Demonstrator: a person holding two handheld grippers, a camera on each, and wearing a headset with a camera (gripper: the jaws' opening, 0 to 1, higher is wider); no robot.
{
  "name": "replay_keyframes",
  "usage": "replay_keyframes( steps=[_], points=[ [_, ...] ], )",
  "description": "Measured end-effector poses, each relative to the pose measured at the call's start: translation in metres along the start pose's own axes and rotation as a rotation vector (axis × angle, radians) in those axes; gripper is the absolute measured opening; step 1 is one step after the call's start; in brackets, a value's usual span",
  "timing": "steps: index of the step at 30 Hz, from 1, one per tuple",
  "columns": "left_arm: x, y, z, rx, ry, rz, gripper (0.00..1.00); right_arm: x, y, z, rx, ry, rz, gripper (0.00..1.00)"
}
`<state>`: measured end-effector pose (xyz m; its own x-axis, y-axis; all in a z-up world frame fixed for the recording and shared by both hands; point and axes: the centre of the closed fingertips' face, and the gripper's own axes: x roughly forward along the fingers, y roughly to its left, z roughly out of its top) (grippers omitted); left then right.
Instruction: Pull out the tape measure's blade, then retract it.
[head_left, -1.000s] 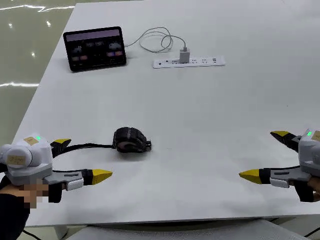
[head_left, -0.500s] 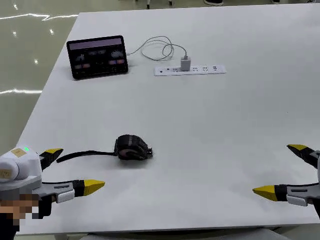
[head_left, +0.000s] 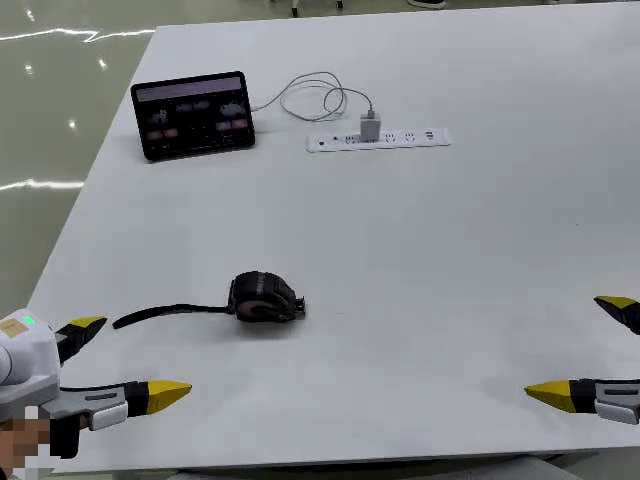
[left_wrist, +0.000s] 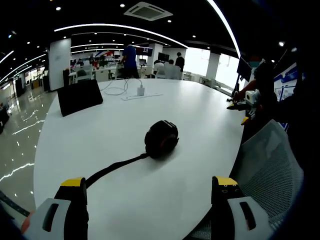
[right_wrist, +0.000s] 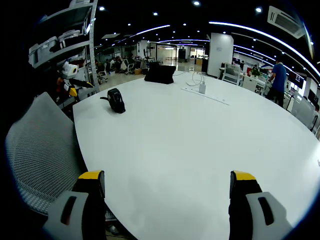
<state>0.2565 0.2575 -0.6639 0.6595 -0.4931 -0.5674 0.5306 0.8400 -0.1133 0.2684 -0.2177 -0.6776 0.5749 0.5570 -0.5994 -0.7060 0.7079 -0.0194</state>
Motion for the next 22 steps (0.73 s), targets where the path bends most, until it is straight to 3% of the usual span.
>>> replay_keyframes(
  steps=[3, 6, 14, 22],
  points=[
    [0.0007, 0.0043, 0.0036, -0.006, -0.004, 0.005, 1.00, -0.0008, -0.0012, -0.0006, 0.002, 0.000, -0.004, 1.00],
    [0.0030, 0.0107, -0.0007, -0.010, 0.028, 0.028, 1.00, -0.0003, -0.0013, -0.0021, 0.005, 0.005, -0.005, 1.00],
    [0.0081, 0.0030, 0.0027, -0.017, 0.006, -0.003, 1.00, 0.0026, 0.0009, -0.0013, 0.000, 0.011, 0.004, 1.00],
    [0.0081, 0.0028, 0.0063, -0.013, 0.000, -0.009, 1.00, 0.0050, 0.0008, 0.0009, -0.009, 0.014, 0.009, 1.00]
  ],
)
